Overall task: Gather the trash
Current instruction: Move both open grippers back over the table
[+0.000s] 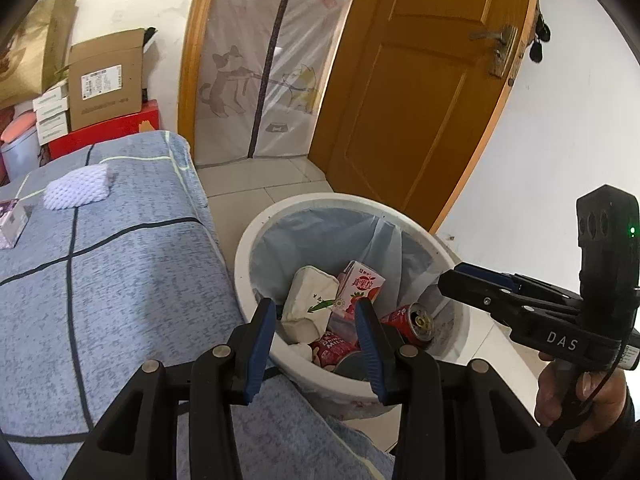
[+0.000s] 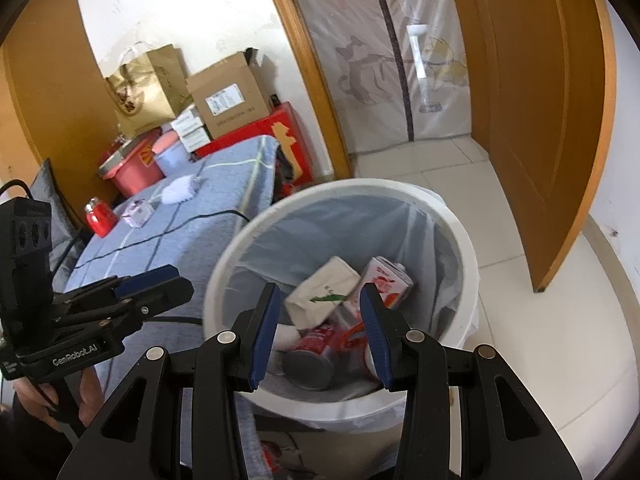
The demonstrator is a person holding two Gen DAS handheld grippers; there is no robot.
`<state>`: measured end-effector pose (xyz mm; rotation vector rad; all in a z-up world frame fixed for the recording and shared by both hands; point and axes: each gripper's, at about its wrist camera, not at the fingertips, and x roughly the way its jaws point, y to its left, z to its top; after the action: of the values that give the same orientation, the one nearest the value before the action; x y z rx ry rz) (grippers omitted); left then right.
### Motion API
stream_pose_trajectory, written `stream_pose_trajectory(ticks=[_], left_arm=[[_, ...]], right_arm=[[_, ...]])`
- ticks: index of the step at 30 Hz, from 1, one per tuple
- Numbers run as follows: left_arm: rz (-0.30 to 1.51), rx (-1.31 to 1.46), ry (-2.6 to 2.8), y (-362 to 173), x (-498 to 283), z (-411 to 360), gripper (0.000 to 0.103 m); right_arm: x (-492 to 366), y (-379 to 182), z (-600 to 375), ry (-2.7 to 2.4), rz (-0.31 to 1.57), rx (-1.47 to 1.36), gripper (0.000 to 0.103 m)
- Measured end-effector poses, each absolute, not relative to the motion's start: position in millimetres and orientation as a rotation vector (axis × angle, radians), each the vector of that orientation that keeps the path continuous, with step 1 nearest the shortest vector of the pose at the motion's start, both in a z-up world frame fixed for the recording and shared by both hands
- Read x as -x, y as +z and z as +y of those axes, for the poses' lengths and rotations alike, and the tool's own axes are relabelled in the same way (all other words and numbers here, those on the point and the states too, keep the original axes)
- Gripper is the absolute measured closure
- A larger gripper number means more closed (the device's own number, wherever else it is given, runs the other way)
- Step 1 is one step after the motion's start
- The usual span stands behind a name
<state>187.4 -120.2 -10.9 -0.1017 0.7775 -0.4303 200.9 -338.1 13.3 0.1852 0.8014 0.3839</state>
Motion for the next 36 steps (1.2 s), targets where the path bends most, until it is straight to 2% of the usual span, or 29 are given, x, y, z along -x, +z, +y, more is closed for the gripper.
stream_pose_trajectory(ticks=[15,36], left_arm=[[0.714,0.120,-0.340,15,-148,-71,0.062],[0.705,0.147,-0.129,25,-114,23,0.062]], right_arm=[[-181,37,-293,0.514,0.762,-0.121,0.060],[-181,69,-201,0.738,0.694,0.020,0.060]])
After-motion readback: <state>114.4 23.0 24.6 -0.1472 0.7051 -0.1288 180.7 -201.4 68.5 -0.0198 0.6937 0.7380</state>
